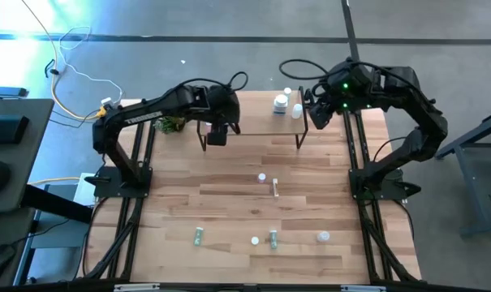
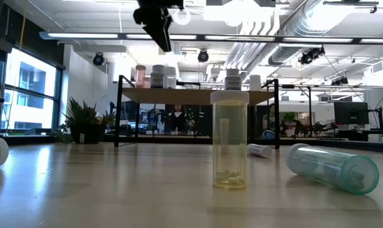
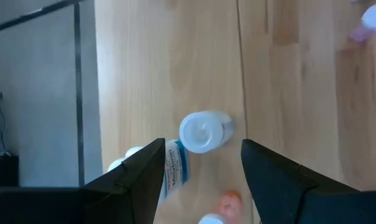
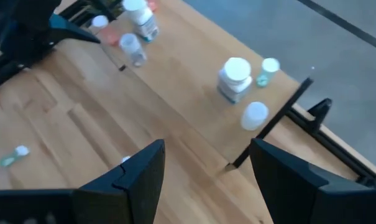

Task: Pick and place medicine bottles onto shelf by color
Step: Put the yellow pill bottle on the shelf

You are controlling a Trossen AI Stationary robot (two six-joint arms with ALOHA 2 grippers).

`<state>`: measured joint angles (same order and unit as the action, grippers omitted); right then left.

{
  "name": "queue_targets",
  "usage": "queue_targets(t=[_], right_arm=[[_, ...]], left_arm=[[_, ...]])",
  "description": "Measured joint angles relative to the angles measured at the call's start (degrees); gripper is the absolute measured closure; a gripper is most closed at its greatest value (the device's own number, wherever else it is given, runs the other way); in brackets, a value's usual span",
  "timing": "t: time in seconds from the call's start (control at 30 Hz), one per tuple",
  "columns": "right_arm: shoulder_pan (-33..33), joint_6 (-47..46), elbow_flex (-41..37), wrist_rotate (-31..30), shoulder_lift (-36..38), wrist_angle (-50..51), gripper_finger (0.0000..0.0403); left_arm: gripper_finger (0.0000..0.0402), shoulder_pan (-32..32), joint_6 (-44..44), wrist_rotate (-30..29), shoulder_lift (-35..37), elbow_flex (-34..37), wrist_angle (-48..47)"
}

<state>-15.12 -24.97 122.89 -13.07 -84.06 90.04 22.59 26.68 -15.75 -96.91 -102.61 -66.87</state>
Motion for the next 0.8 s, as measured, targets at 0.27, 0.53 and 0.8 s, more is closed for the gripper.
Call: queue_targets(t=[0.27,0.53,0.8], right_arm=[[5.0,-3.0,0.0,-0.4,-2.3,0.0,0.0176],[9.3,3.2,0.0,0.0,-8.4,0.0,0.0176],[11.5,9.8,0.0,5.3,-13.6,0.0,0.0176]], left_arm=[[0.0200,-3.4,-3.8,0.5,4.0,0.0,0.0],[0.0200,-6.5,-13.8,12.2,8.6,0.0,-0.2],[0.0200,-10.3,-25.5,13.6,12.3,0.0,-2.1]])
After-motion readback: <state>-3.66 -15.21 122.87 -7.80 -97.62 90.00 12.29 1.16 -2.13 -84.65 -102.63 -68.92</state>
